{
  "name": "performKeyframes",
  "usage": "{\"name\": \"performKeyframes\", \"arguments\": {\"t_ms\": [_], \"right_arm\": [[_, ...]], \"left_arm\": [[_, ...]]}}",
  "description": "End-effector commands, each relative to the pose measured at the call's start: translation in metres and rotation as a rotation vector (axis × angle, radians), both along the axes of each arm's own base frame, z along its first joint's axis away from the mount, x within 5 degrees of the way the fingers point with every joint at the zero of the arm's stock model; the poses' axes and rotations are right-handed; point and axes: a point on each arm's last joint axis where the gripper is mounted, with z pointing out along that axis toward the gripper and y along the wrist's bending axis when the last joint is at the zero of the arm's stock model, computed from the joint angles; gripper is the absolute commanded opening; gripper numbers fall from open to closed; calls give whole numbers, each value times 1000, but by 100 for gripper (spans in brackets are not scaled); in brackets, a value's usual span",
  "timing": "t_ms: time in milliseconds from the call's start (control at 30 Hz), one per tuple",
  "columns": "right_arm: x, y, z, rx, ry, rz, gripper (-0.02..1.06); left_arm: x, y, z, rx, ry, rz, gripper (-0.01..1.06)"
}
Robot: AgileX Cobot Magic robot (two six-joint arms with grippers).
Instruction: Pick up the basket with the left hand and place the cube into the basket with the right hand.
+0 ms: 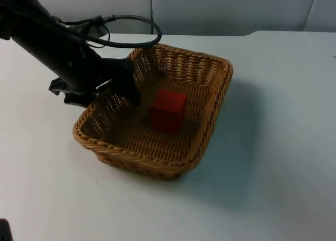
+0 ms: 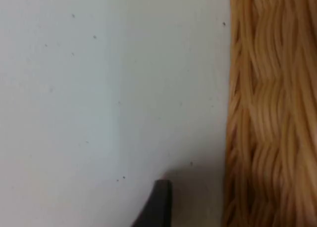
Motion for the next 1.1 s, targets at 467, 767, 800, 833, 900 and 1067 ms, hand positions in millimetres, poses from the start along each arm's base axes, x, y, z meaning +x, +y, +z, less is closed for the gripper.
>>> {"name": "performKeyframes", "arguments": {"t_ms": [467,767,800,833,900,1067], "right_arm": [[-4,1,7,22,-9,8,0],[-20,-8,37,-14,-76,-24,0],[-27,-14,48,-51,-108,-66,0],[-37,-24,67,-89,-168,-136,0],[-54,-38,92,-110,-241,-218,0],[-109,-71,147,-28,-358,-294,0]], "left_arm": [[52,6,94,242,-179,-105,44],[50,13,142,359,-156,-135,0],[45,13,151,398,-161,-148,0],[42,13,160,429,-176,-131,0],[37,19,182,492,-225,-91,0],[1,34,263,539,-383,-20,0]]}}
